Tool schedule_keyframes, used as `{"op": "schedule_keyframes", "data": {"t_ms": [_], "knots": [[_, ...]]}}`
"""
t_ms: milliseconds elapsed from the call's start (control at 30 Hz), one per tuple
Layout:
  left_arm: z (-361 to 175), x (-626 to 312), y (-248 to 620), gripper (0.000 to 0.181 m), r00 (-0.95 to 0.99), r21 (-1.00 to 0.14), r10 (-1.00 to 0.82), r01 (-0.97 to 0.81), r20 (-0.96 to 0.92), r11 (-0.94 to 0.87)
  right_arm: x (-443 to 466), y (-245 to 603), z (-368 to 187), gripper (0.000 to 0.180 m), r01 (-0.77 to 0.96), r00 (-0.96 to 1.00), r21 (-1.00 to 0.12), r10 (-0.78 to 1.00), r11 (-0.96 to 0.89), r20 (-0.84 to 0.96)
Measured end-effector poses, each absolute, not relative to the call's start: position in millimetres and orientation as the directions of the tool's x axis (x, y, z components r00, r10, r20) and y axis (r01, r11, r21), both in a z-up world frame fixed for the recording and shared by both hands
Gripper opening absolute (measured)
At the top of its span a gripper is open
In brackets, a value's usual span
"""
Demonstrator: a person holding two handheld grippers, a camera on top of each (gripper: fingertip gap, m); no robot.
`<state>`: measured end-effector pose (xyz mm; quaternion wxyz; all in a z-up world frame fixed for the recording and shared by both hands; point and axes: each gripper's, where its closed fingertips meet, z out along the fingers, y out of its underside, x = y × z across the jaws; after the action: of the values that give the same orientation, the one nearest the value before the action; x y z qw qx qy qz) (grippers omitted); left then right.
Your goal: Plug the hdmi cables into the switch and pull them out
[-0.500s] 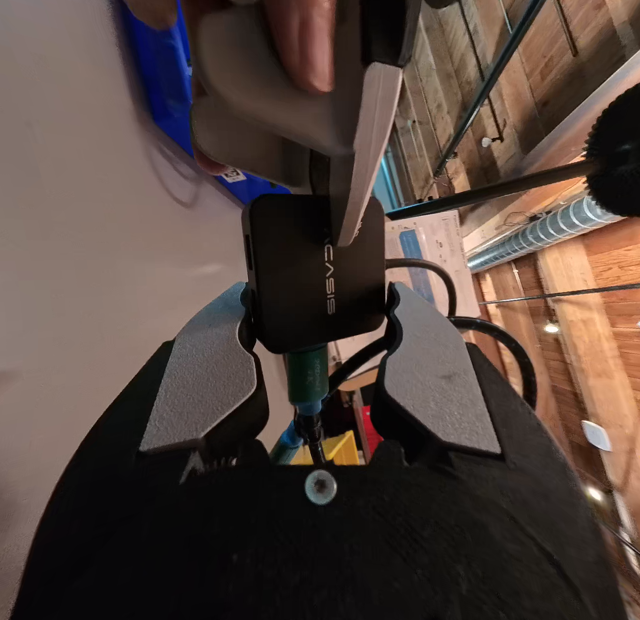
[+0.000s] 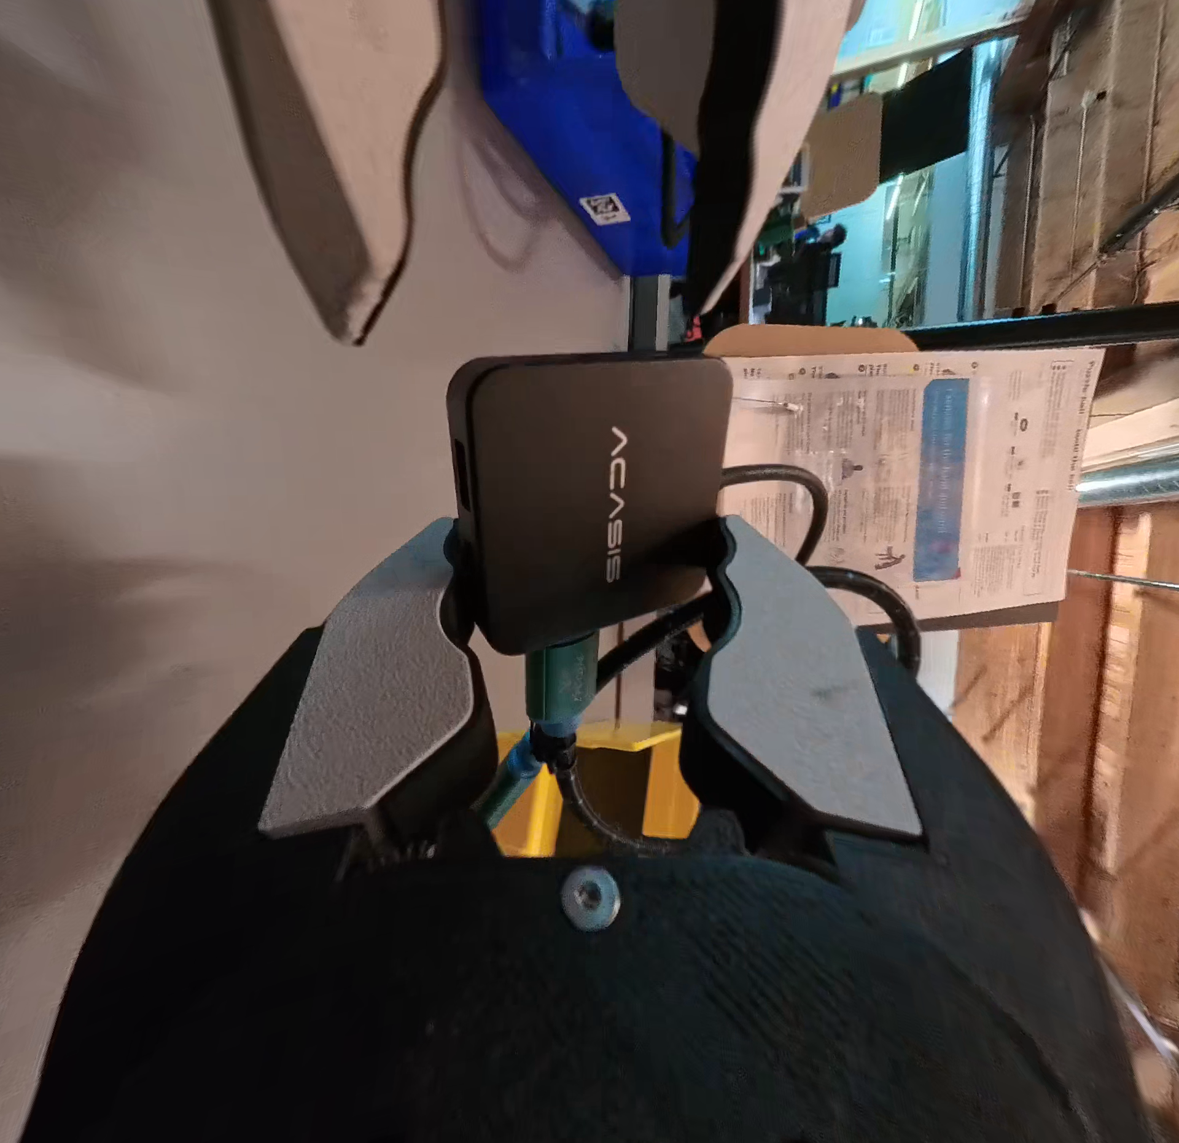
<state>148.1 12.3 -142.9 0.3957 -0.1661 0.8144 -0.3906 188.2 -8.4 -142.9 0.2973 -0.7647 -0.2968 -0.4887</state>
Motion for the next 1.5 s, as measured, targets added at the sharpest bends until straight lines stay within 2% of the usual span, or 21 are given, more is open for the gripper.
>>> {"op": "schedule_keyframes", "data": {"t_ms": [200,333,467,600,867,1000,1200,1300,1333,1367,1400,1433,1467,1500], "knots": [[-153.0,146.9,-11.2,0.083,-0.655,-0.784,-0.583,0.024,-0.481,0.621,176.1,-0.6,-146.5,0.072,0.716,0.264,-0.009,0.259,-0.698,0.929],[-157.1,151.6,-12.4,0.082,-0.613,-0.722,-0.553,0.043,-0.564,0.69,172.6,-1.5,-150.4,0.072,0.706,0.213,0.09,0.332,-0.703,0.919],[-167.2,157.0,-9.4,0.084,-0.577,-0.659,-0.517,0.049,-0.632,0.751,169.4,-5.0,-152.7,0.072,0.715,0.21,0.114,0.368,-0.69,0.906],[-166.3,157.7,-10.7,0.083,-0.56,-0.671,-0.521,0.087,-0.644,0.737,165.4,-6.9,-148.7,0.071,0.734,0.185,0.131,0.382,-0.666,0.905],[-162.9,152.5,-14.8,0.083,-0.575,-0.74,-0.534,0.201,-0.62,0.642,159.2,-4.0,-151.4,0.071,0.784,0.231,0.048,0.362,-0.619,0.903],[-159.7,152.2,-10.7,0.083,-0.539,-0.717,-0.532,0.216,-0.653,0.662,157.5,-1.1,-147.6,0.071,0.787,0.207,0.056,0.348,-0.615,0.914],[-151.3,149.0,-13.0,0.083,-0.531,-0.71,-0.516,0.264,-0.673,0.653,149.4,-1.8,-138.9,0.07,0.819,0.22,0.001,0.316,-0.574,0.923],[-140.7,146.5,-16.2,0.084,-0.521,-0.712,-0.507,0.338,-0.686,0.616,140.0,-2.1,-127.8,0.069,0.851,0.24,-0.066,0.274,-0.521,0.931],[-140.0,147.0,-16.0,0.085,-0.528,-0.718,-0.51,0.33,-0.679,0.613,137.0,-2.7,-125.1,0.066,0.857,0.244,-0.077,0.27,-0.51,0.931],[-143.8,151.0,-12.7,0.093,-0.54,-0.726,-0.521,0.282,-0.66,0.627,132.7,-2.8,-121.3,0.054,0.867,0.227,-0.072,0.263,-0.493,0.938],[-150.7,156.6,-8.8,0.1,-0.555,-0.73,-0.531,0.224,-0.64,0.646,123.9,-0.3,-110.4,0.02,0.889,0.197,-0.082,0.214,-0.451,0.957],[-153.1,158.6,-7.7,0.097,-0.562,-0.736,-0.537,0.21,-0.629,0.644,122.4,0.9,-103.6,0.015,0.877,0.237,-0.132,0.176,-0.463,0.955],[-153.9,158.3,-7.5,0.08,-0.58,-0.759,-0.549,0.201,-0.601,0.619,120.5,0.4,-107.4,0.014,0.87,0.28,-0.16,0.202,-0.466,0.938],[-155.1,160.5,-4.0,0.053,-0.585,-0.781,-0.572,0.182,-0.575,0.598,116.8,1.3,-111.6,0.014,0.876,0.308,-0.187,0.215,-0.445,0.927]]}}
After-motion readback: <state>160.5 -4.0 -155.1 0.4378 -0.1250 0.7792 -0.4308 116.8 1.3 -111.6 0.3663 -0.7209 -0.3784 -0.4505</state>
